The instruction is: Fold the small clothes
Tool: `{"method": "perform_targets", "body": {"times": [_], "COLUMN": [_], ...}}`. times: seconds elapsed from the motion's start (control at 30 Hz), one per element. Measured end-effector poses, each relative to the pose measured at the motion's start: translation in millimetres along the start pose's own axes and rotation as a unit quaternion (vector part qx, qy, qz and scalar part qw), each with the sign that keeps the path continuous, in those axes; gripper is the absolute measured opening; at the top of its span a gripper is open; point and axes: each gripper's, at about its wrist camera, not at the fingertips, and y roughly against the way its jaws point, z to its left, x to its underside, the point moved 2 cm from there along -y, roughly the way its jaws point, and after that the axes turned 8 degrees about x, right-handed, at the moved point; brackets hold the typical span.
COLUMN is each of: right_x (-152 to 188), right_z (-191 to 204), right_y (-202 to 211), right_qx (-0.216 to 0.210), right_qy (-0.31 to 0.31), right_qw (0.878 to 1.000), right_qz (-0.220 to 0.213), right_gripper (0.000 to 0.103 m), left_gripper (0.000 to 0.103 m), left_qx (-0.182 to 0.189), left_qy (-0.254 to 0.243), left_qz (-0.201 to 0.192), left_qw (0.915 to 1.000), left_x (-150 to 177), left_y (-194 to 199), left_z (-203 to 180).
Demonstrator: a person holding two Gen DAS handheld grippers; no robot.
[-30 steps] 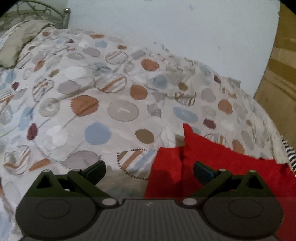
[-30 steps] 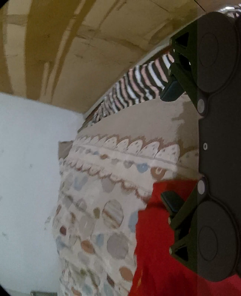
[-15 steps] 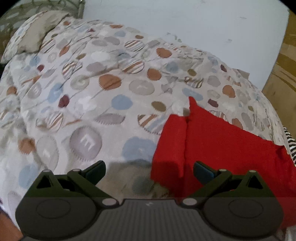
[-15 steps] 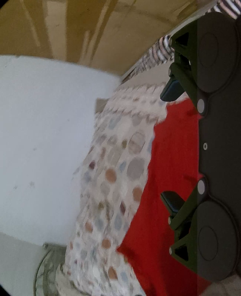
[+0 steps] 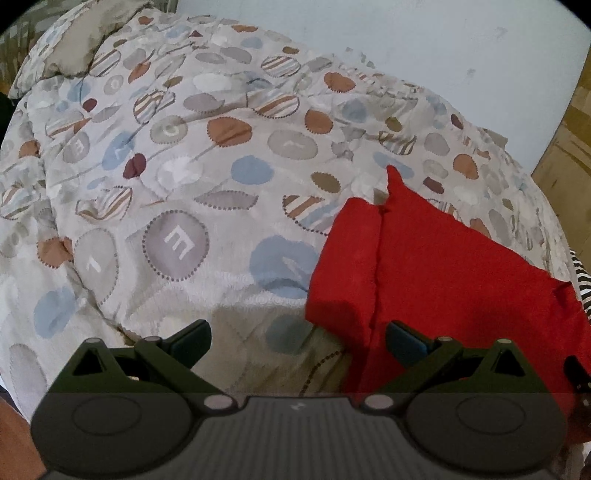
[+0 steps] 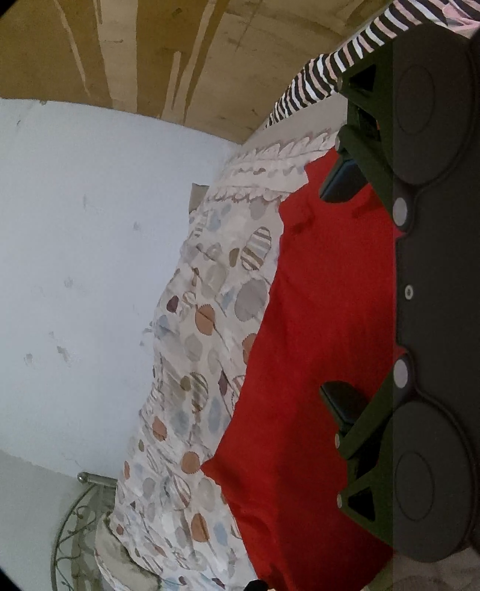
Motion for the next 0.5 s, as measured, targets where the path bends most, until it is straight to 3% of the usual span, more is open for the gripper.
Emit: {"method": "perform_targets", "body": {"times": [0.5], "right_x": [1.4], "right_z": [16.9], "right_y": [-14.0], "right_qx": [-0.017], "right_qy": [0.005], "right_qw": [1.0], "right_qz": [0.01], "right_gripper": [0.102], "left_gripper": [0.103], "left_qx": [0.013], "left_qy": [0.03], "left_qz": [0.008], "left_qw": [0.9994], "left_x": [3.2], "left_y": [-5.0], "left_z": [8.4]}}
